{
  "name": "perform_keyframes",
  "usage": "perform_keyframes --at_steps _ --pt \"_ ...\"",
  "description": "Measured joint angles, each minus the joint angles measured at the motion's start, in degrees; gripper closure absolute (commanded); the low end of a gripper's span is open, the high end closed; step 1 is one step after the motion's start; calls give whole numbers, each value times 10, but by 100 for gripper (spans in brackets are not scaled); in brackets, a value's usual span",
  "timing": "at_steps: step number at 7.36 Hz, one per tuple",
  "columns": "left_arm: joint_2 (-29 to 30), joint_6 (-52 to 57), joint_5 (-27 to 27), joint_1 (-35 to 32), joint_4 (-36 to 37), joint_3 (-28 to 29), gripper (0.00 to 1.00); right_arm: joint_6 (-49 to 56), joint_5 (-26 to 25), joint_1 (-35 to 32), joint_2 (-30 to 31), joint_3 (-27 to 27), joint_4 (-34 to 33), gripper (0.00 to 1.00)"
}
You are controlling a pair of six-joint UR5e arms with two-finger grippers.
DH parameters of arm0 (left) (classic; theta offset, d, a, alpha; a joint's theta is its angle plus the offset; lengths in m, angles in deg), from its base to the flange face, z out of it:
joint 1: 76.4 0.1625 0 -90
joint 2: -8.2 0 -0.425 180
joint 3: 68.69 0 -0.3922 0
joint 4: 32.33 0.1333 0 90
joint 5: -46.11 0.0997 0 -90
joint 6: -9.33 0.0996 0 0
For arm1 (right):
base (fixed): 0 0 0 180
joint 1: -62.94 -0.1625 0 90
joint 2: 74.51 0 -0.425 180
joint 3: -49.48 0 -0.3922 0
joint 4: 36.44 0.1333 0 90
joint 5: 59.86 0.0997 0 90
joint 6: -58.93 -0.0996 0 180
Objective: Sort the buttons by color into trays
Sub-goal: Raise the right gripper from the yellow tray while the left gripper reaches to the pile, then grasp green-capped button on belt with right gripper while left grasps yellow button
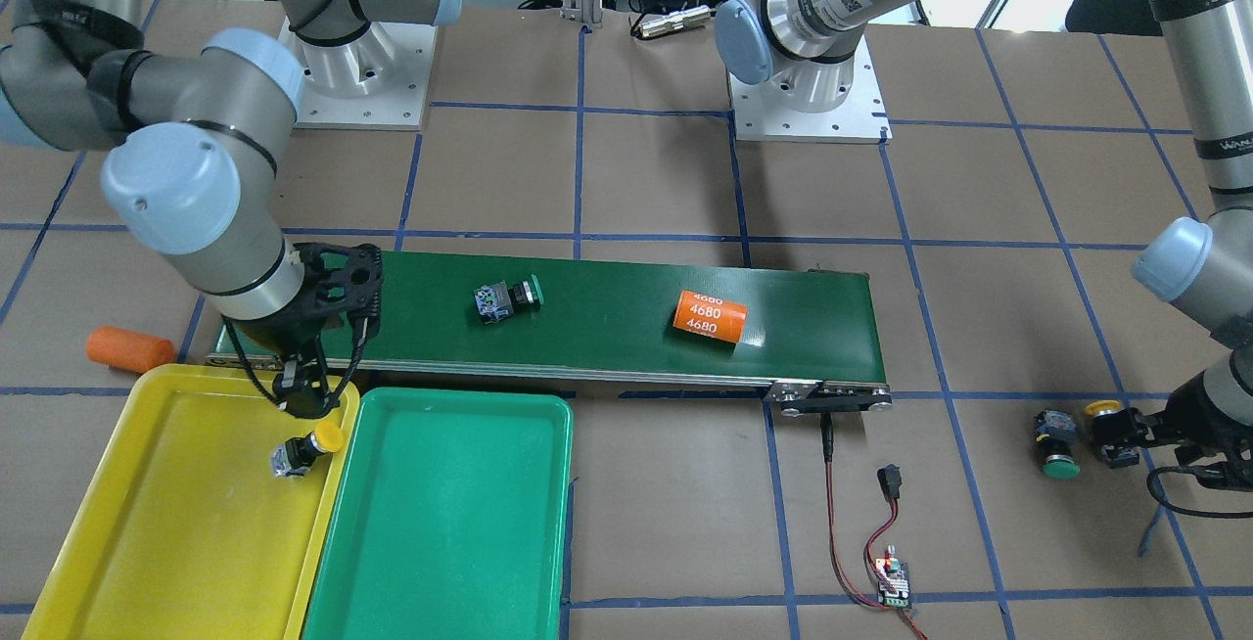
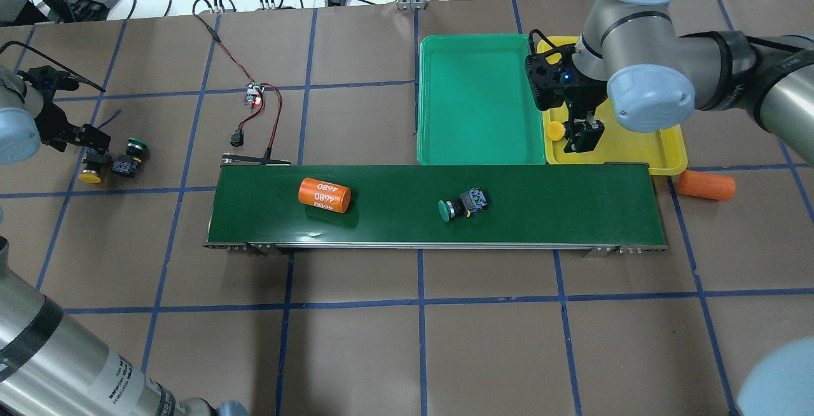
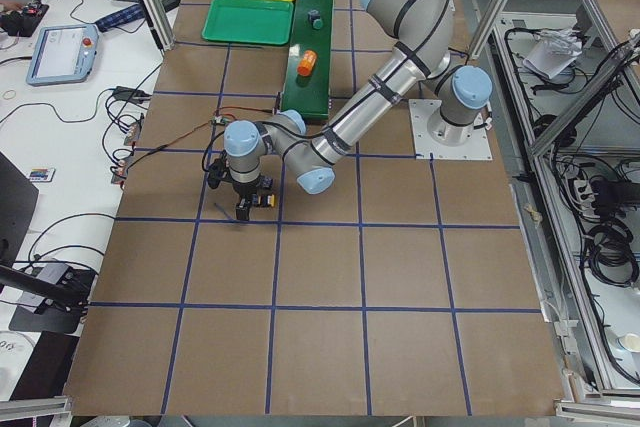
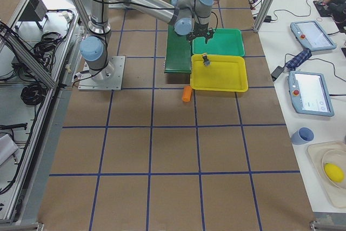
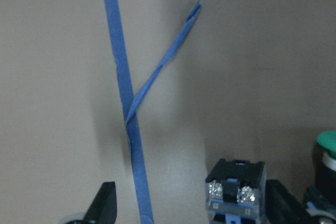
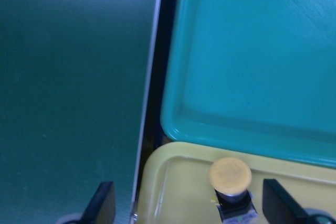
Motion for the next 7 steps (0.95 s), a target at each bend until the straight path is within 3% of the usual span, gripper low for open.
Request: perform_keyframes --at_steps 2,5,6,7 --pt "6 -5 -34 3 -1 -3 0 1 0 -24 76 88 -9 0" --pt "5 -10 -54 1 -24 2 0 0 -2 -33 100 130 -54 0" --pt "5 -11 -58 1 -33 1 6 -22 -3 -33 100 136 -62 0" --pt "4 -12 -58 1 -39 -1 33 -67 -4 -31 100 145 -70 0"
